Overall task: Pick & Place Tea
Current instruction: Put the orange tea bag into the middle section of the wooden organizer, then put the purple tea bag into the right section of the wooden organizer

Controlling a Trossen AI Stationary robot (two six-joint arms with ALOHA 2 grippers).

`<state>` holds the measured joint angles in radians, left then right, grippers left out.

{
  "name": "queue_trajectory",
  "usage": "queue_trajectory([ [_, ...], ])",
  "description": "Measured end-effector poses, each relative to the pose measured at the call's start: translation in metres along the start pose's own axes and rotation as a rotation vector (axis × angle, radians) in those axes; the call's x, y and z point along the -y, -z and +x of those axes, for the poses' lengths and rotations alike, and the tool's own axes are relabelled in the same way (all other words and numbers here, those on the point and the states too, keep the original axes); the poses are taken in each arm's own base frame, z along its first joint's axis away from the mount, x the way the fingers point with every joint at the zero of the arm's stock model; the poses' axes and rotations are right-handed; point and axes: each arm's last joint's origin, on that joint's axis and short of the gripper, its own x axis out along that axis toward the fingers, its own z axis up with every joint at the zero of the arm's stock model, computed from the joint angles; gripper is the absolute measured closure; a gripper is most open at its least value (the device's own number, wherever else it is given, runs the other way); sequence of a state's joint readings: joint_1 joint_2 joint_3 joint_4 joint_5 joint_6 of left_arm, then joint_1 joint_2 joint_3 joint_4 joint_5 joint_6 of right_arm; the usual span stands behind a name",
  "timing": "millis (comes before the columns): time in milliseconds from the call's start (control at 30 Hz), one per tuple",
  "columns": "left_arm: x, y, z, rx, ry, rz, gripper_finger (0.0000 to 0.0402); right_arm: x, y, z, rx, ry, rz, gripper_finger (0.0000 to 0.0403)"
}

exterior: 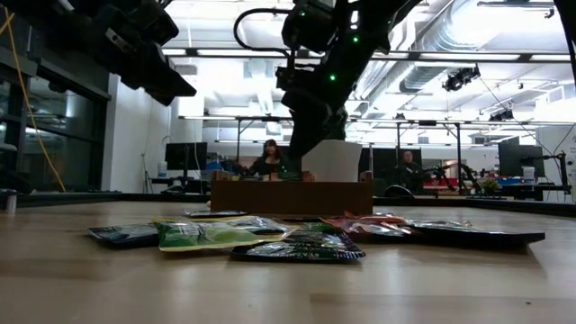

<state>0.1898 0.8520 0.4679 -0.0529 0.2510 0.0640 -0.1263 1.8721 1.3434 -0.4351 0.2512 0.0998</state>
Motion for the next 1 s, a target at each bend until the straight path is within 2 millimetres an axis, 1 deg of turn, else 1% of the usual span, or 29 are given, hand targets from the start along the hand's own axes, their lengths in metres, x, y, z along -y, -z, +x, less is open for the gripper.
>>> queue_trajectory([
  [67,0.0,0.002,0.0,-0.023,-0.001,-0.005,0.0401,0.001,-0.001,-0.002,0.008,0.001,0.016,0.0227],
  [133,0.0,0.005,0.0,-0.05,-0.006,-0.01,0.0401,0.001,-0.004,-0.006,0.029,-0.002,0.025,0.0224],
  [233,0.0,0.009,0.0,-0.074,-0.004,-0.008,0.0401,-0.002,-0.012,-0.012,0.059,-0.015,0.023,0.0236],
  [300,0.0,0.018,0.002,-0.097,-0.004,-0.017,0.0401,-0.007,-0.018,-0.017,0.086,-0.051,0.021,0.0258],
  [367,0.001,0.03,0.004,-0.123,-0.003,-0.045,0.0401,-0.013,-0.023,-0.02,0.123,-0.101,0.029,0.0289],
  [500,0.002,0.055,0.008,-0.128,0.009,-0.123,0.0401,-0.026,-0.022,-0.024,0.133,-0.128,0.041,0.0375],
  [533,0.002,0.061,0.009,-0.122,0.012,-0.148,0.0401,-0.03,-0.021,-0.025,0.137,-0.124,0.033,0.0388],
  [567,0.002,0.066,0.009,-0.11,0.018,-0.173,0.0401,-0.034,-0.021,-0.027,0.145,-0.123,0.025,0.0393],
  [633,0.003,0.074,0.01,-0.088,0.019,-0.228,0.0401,-0.041,-0.022,-0.029,0.167,-0.132,0.044,0.0388],
  [733,0.003,0.085,0.01,-0.069,0.012,-0.314,0.0401,-0.053,-0.023,-0.03,0.191,-0.178,0.05,0.0399],
  [833,0.003,0.09,0.01,-0.077,-0.014,-0.39,0.0401,-0.063,-0.018,-0.022,0.172,-0.185,0.041,0.0399],
  [1000,0.002,0.09,0.01,-0.064,-0.043,-0.429,0.0401,-0.073,-0.01,0.006,0.124,-0.234,0.071,0.0401],
])
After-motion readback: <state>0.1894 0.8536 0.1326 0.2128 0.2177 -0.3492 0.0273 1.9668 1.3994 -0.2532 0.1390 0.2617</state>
